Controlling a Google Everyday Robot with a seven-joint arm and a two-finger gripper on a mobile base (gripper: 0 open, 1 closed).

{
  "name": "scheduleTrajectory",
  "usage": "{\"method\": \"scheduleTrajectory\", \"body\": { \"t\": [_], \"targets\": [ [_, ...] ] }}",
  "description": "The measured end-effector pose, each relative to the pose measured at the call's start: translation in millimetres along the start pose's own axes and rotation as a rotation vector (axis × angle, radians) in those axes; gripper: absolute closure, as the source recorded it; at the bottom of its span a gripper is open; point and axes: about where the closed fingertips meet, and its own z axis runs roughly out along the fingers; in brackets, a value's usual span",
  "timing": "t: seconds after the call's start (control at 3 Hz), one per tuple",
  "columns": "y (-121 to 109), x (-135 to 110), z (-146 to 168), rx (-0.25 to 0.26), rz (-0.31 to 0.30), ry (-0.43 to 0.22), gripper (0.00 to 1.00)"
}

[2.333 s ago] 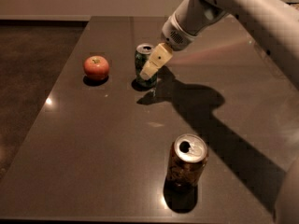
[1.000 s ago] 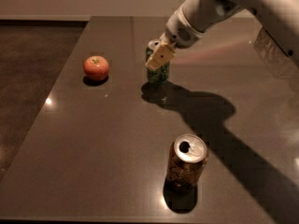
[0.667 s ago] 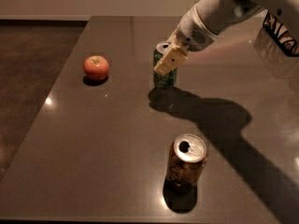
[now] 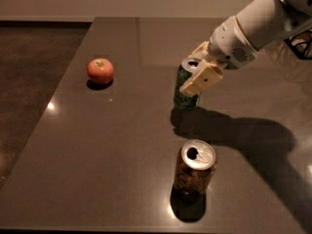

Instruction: Move green can near orange can

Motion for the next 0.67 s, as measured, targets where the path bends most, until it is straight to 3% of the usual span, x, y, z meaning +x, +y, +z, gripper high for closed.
{"method": "scheduleTrajectory", "body": {
  "t": [0.67],
  "targets": [
    [57, 6, -7, -0.11, -0.044, -0.031, 1.0]
  ]
}}
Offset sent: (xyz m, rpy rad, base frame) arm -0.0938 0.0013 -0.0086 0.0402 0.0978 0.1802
